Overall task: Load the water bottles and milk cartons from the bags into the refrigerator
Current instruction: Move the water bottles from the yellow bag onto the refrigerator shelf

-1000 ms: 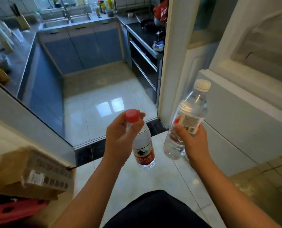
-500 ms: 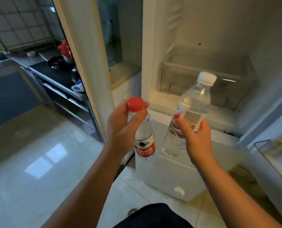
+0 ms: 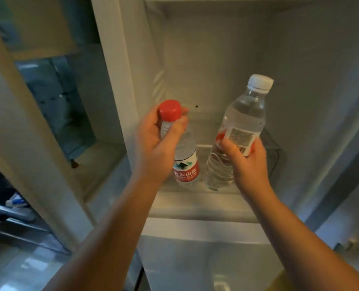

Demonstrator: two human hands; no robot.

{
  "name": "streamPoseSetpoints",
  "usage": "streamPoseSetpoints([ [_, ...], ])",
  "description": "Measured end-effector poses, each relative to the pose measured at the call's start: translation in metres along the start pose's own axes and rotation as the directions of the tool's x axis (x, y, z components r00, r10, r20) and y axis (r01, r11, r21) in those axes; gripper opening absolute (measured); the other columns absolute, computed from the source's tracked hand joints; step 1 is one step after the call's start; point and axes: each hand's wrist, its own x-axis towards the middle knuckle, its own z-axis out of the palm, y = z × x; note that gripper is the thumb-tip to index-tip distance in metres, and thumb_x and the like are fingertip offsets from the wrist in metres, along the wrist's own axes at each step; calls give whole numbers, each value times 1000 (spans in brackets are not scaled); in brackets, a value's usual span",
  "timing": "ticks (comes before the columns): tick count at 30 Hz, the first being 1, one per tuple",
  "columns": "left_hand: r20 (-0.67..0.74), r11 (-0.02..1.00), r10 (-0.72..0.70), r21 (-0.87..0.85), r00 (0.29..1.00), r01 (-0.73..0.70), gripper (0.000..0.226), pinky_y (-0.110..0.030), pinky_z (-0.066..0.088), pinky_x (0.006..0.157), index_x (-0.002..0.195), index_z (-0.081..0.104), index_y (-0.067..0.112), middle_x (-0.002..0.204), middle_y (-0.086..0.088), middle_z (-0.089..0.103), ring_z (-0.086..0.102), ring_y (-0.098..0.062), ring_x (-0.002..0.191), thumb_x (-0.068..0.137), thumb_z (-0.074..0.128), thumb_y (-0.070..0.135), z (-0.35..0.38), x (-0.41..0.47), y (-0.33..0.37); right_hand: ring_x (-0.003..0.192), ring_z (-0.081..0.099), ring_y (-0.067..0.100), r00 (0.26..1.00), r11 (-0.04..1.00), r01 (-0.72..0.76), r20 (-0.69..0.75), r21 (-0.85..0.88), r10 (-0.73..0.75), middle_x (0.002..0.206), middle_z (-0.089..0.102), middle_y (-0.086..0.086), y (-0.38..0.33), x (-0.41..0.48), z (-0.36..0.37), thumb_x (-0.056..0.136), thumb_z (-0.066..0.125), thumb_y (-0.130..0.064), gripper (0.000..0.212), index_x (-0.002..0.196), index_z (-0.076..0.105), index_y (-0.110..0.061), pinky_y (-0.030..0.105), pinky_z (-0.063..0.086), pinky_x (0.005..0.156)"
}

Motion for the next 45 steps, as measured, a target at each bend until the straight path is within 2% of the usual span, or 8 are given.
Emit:
streamPoseSetpoints([
  [8, -56, 998, 17, -66, 998, -21, 18, -30, 54, 90, 107, 65, 20, 103, 3, 74, 69, -11, 100, 90, 66, 15, 36, 78, -31, 89, 70, 23, 999, 997, 45, 5, 61, -46, 99, 71, 10, 23, 99, 16, 72, 76, -37, 59, 116, 58, -3, 32, 57, 75],
  [12, -118, 998, 7, -64, 993, -14, 17, -30, 53, 91, 104, 65, 20, 102, 1, 73, 68, -10, 98, 89, 67, 13, 55, 108, -55, 92, 71, 20, 999, 998, 15, 42, 62, -17, 101, 71, 9, 45, 136, 22, 84, 76, -17, 40, 117, 56, -4, 26, 56, 75],
  [21, -176, 995, -89, 33, 980, 97, 9, -45, 55, 90, 94, 69, 27, 94, 6, 73, 69, -13, 92, 86, 71, 26, 80, 143, -111, 90, 71, 16, 986, 996, -83, 145, 19, 79, 102, 70, 5, 97, 181, 25, 87, 72, -18, 37, 118, 54, -9, 24, 56, 72],
  [27, -135, 991, -115, 48, 984, 122, 7, -23, 53, 75, 99, 67, 23, 88, 13, 71, 68, -3, 85, 92, 66, 26, 87, 153, -125, 95, 70, 15, 963, 982, -173, 198, -74, 185, 106, 70, 1, 129, 189, 15, 81, 77, -31, 46, 119, 55, -17, 35, 58, 81],
  [33, -70, 969, -248, -17, 966, 247, 34, -33, 57, 81, 125, 58, 30, 109, 9, 71, 69, -11, 99, 92, 61, 36, 88, 132, -153, 97, 69, 5, 927, 973, -178, 307, -145, 215, 107, 71, -6, 134, 190, -5, 80, 79, -20, 47, 121, 56, -24, 21, 56, 76],
  [36, -33, 954, -300, 11, 953, 300, 42, -41, 57, 89, 130, 53, 34, 118, 10, 68, 67, -13, 107, 89, 65, 39, 80, 117, -167, 98, 67, 1, 847, 926, -199, 418, -322, 328, 111, 70, -12, 145, 193, -19, 69, 86, -31, 61, 123, 58, -33, 20, 54, 80],
  [39, 43, 911, -393, 159, 919, 382, 51, -34, 55, 93, 122, 49, 53, 118, 22, 64, 63, -1, 109, 84, 73, 30, 69, 93, -183, 101, 66, 9, 803, 859, -196, 425, -473, 417, 110, 70, -11, 163, 188, -27, 54, 88, -47, 70, 118, 61, -39, 37, 54, 92],
  [45, 60, 827, -490, 345, 869, 443, 70, -21, 49, 87, 133, 45, 41, 118, 23, 60, 58, 4, 108, 74, 82, 27, 62, 82, -200, 97, 65, 4, 800, 842, -234, 396, -486, 450, 106, 69, -13, 166, 201, -13, 68, 87, -25, 50, 112, 64, -33, 27, 51, 86],
])
